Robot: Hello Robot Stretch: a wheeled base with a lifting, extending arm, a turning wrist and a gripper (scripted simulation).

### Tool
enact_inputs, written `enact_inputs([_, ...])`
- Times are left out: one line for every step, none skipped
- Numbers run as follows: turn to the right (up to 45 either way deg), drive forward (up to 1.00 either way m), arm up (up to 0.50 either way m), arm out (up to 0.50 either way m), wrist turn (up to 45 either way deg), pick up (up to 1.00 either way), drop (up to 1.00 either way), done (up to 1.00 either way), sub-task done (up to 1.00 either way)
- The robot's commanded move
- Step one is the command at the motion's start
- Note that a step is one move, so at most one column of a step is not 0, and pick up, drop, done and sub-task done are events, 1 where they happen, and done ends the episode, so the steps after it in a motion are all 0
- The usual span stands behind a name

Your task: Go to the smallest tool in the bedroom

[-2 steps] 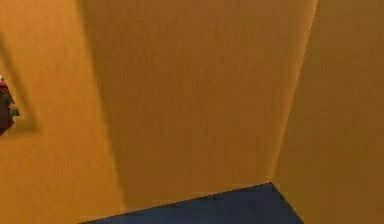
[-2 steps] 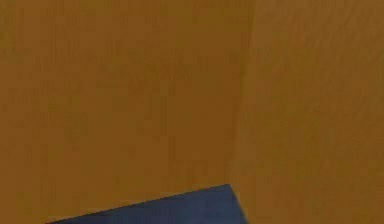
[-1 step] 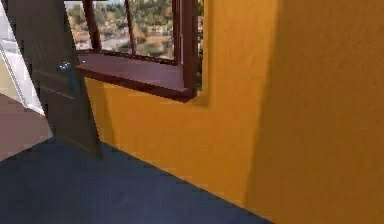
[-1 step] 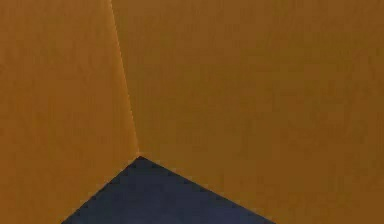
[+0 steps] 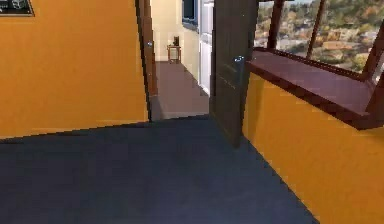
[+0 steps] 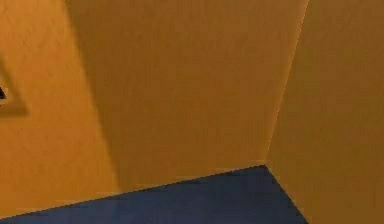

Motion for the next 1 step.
enact_inputs([-36.0,0.0,0.0,0.0,0.0,0.0,0.0,0.0,0.0])
